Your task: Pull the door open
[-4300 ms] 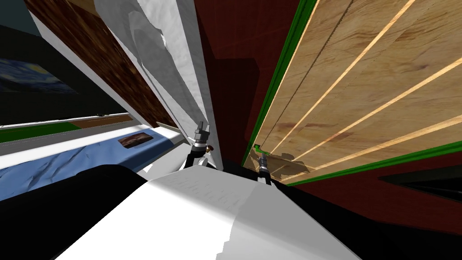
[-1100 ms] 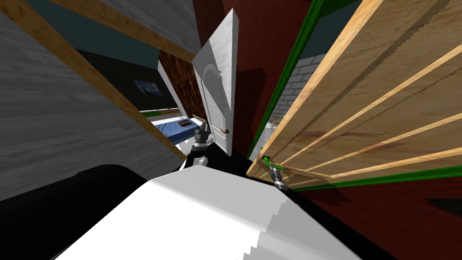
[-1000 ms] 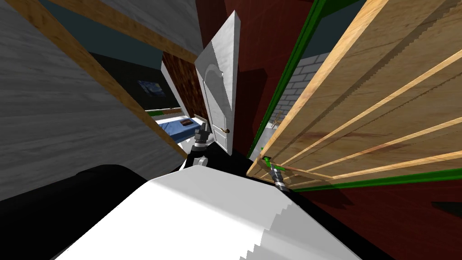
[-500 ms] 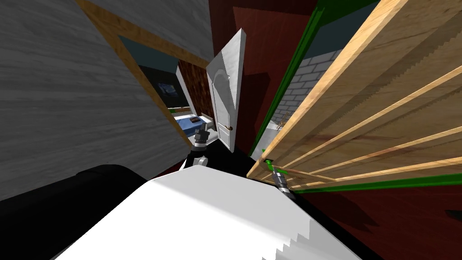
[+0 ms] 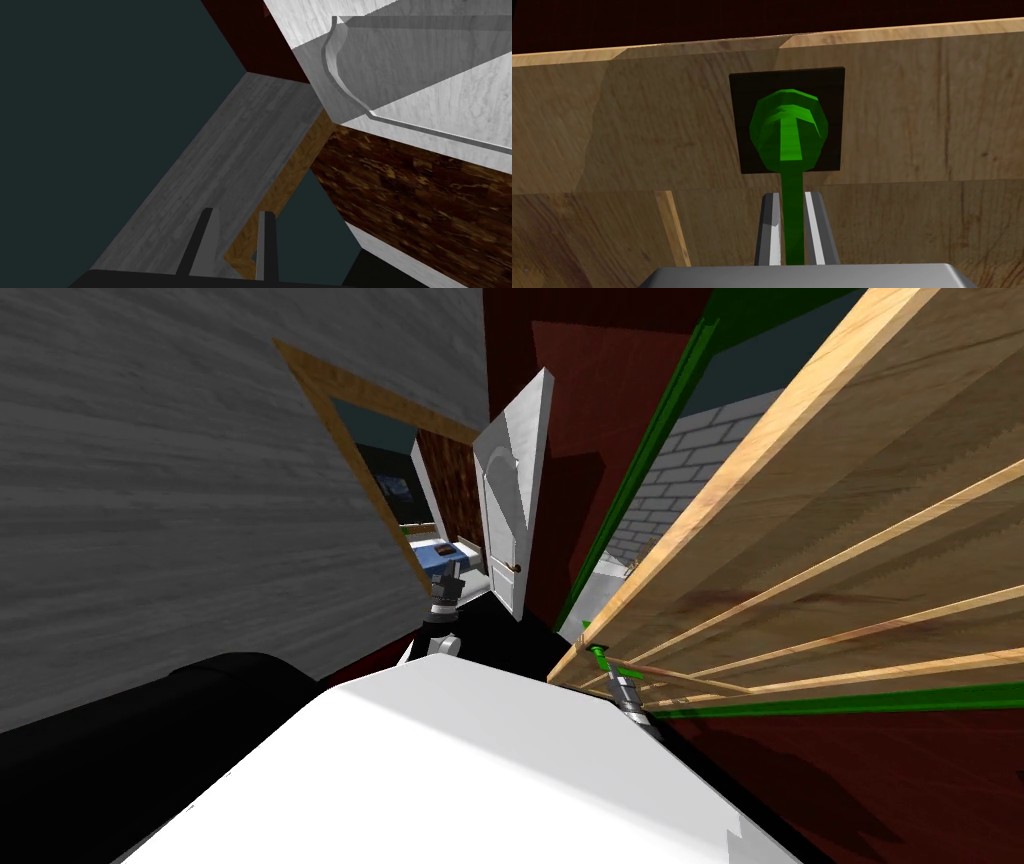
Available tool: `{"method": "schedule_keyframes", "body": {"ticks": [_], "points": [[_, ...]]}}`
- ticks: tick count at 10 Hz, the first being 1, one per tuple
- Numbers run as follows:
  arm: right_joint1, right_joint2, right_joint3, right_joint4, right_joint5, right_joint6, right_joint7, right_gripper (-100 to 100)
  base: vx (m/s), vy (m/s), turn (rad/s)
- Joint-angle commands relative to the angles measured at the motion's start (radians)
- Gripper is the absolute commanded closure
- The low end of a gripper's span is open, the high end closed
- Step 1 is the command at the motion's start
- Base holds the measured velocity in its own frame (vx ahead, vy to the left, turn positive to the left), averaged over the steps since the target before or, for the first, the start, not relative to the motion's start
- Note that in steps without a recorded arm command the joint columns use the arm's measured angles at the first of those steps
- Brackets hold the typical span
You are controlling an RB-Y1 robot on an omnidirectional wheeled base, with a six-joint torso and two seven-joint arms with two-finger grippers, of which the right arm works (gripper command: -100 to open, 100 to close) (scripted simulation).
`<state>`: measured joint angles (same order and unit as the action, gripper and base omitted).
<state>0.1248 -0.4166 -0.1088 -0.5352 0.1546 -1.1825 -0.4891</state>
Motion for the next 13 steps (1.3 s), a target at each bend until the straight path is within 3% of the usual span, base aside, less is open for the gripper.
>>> {"method": "schedule_keyframes", "body": {"ticks": [1, 8, 9, 13], "points": [[0.017, -0.003, 0.001, -0.005, 0.005, -0.016, -0.006, 100, -0.218, -0.08, 0.159], [0.05, -0.026, -0.006, 0.033, 0.02, -0.101, -0.025, 100, -0.172, -0.066, 0.147], [0.048, -0.022, -0.004, 0.025, 0.019, -0.092, -0.022, 100, -0.089, -0.02, 0.034], [0.013, -0.03, 0.071, 0.028, -0.043, -0.062, -0.002, 100, -0.183, -0.052, 0.096]]}}
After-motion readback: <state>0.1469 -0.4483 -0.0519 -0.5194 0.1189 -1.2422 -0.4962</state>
